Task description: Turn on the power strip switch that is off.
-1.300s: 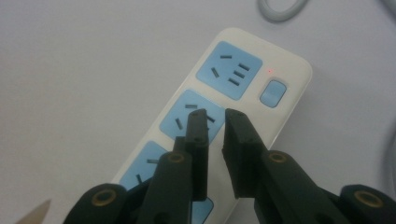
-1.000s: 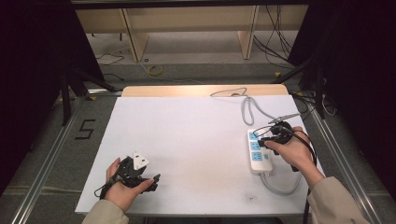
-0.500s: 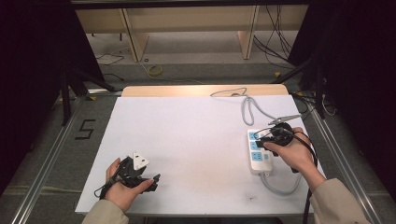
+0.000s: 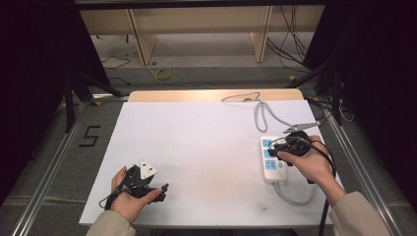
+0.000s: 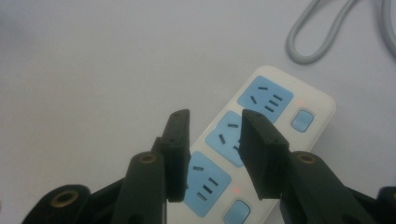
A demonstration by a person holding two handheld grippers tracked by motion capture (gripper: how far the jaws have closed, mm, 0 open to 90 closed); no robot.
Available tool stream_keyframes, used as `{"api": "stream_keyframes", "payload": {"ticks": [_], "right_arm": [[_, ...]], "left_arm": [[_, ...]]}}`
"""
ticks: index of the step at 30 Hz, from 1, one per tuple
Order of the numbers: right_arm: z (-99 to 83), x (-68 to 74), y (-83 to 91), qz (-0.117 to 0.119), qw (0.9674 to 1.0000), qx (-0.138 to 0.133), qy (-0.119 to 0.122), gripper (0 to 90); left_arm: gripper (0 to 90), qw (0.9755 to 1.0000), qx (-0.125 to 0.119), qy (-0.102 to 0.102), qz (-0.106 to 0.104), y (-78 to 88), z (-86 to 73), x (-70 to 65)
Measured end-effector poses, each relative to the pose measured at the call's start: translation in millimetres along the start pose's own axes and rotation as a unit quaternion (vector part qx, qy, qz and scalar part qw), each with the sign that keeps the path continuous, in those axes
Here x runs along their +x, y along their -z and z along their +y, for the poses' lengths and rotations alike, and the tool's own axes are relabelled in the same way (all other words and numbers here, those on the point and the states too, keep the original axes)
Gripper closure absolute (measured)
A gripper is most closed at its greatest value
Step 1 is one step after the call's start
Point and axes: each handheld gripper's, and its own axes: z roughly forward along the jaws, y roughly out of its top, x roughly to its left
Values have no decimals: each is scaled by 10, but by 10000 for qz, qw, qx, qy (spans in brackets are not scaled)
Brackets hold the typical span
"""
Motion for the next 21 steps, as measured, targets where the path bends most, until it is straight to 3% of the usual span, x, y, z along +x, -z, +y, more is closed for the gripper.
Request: {"api": "stream_keyframes", "payload": {"ticks": [21], "right_arm": [[-112, 65, 82, 115, 9996, -212, 117, 573]], "left_arm": [[134, 10000, 15, 13, -10, -1, -5, 3]]}}
